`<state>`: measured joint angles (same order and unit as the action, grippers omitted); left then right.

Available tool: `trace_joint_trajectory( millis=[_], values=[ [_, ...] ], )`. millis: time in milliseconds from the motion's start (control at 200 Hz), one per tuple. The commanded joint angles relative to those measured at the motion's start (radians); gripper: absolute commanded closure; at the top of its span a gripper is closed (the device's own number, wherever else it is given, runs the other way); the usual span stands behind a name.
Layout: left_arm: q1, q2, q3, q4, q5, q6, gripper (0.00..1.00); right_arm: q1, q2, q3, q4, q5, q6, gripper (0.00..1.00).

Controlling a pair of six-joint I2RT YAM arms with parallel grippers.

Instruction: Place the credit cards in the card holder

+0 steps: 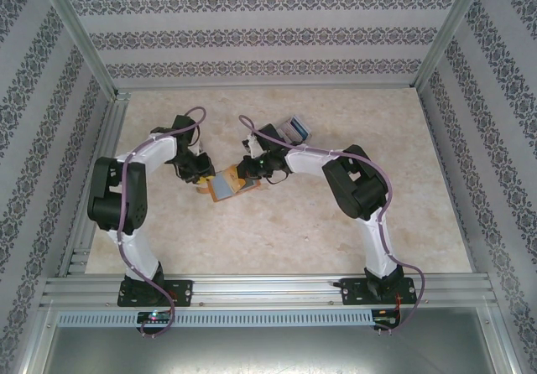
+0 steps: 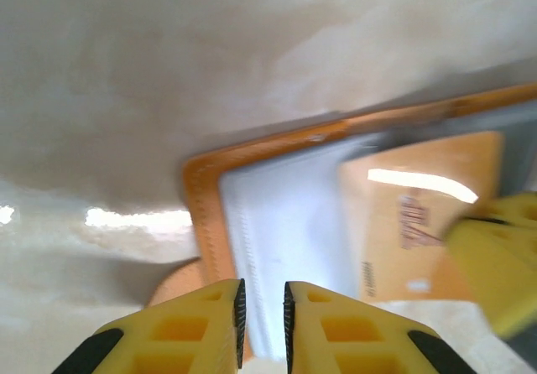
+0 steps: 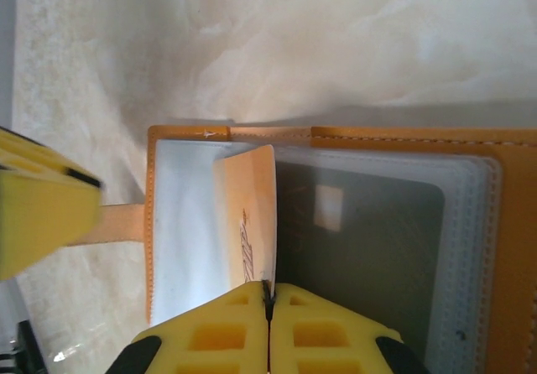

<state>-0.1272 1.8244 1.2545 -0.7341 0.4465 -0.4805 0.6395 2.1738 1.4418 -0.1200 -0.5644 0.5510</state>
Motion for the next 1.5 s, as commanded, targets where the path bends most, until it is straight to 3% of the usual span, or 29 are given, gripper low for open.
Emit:
trace_joint_trajectory(
  millis=[0,190,330,500,719,944,1254,1494],
  values=[
    [-0.014,-0.052,0.053,-0.043,0.057,-0.032,0.78,0.014,0.034,-0.004,-0.148,0.1,-0.062,0.93],
    [-0.04,-0.067,0.072,-0.015,0.144,-0.091,0.81,0.014,0.03,-0.008,-0.147,0.108,-0.057,0.92],
    [-0.053,-0.052,-0.009,0.063,0.216,-0.164,0.86,0.011,0.029,-0.006,-0.13,0.088,-0.035,0.92],
    [-0.054,-0.017,-0.1,0.1,0.174,-0.16,0.91,0.006,0.028,-0.012,-0.07,0.034,0.019,0.92],
    [-0.054,0.047,-0.182,0.237,0.231,-0.211,0.92,0.007,0.044,0.006,-0.066,0.02,0.033,0.92],
    [-0.051,0.047,-0.183,0.135,0.112,-0.139,0.96,0.006,0.025,-0.003,-0.065,0.021,0.038,0.92],
    [-0.051,0.003,-0.21,0.089,0.034,-0.111,0.99,-0.025,0.035,-0.04,0.11,-0.069,0.172,0.92],
    [-0.051,-0.005,-0.199,0.061,-0.002,-0.093,0.98,-0.014,0.073,-0.026,0.1,-0.058,0.172,0.92]
  ],
)
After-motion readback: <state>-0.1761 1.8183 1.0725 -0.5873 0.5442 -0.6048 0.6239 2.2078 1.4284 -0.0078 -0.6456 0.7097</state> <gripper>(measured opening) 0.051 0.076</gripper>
